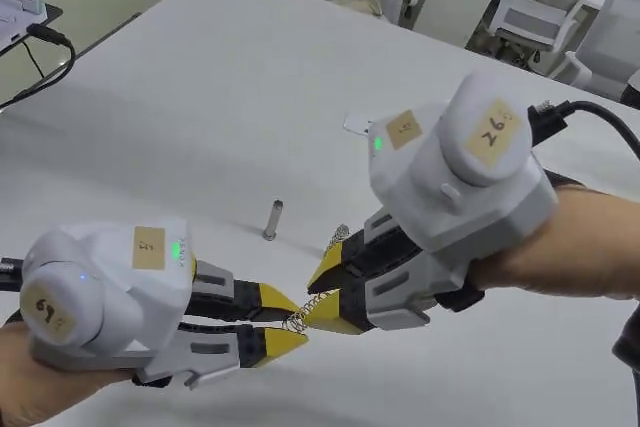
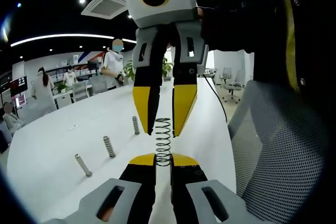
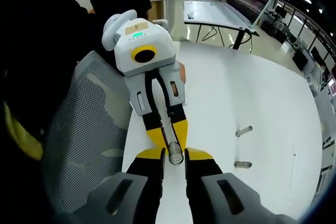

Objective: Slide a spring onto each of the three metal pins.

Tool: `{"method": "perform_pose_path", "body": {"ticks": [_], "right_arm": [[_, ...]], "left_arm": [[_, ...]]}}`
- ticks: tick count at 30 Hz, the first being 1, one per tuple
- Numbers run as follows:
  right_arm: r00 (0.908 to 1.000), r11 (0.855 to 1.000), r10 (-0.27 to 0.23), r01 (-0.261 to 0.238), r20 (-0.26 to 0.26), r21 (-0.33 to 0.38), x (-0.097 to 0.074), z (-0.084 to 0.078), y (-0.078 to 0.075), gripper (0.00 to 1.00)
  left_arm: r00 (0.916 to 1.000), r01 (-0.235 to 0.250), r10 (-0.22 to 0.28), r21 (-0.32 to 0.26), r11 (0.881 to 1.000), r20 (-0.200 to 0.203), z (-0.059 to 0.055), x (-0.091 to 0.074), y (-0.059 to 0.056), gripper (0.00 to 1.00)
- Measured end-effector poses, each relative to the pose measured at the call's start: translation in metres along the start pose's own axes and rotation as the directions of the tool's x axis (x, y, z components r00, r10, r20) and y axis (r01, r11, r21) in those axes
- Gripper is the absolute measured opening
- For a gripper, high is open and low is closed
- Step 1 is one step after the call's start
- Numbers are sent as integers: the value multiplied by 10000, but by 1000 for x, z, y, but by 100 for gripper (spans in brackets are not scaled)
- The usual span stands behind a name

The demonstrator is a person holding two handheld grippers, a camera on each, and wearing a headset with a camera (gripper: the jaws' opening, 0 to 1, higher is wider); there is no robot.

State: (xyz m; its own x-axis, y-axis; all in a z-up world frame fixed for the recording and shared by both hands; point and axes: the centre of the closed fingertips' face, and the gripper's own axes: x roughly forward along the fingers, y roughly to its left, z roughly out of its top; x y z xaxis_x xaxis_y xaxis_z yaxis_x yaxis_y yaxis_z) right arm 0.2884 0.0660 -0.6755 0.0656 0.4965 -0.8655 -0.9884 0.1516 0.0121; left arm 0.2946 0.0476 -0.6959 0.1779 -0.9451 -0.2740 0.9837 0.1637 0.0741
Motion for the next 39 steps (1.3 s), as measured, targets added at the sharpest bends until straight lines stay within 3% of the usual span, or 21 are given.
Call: {"method": "perform_pose_path", "body": {"ticks": [20, 39], "right_arm": [[9990, 9996, 248, -252, -383, -89, 9, -4, -1, 11], [9962, 9987, 262, -296, -827, -408, 8, -3, -2, 9]], "left_arm": [[9996, 8, -1, -238, 9997, 282, 4, 3, 1, 2], [9991, -118, 124, -168, 9998, 407, 7, 1, 3, 2]]}}
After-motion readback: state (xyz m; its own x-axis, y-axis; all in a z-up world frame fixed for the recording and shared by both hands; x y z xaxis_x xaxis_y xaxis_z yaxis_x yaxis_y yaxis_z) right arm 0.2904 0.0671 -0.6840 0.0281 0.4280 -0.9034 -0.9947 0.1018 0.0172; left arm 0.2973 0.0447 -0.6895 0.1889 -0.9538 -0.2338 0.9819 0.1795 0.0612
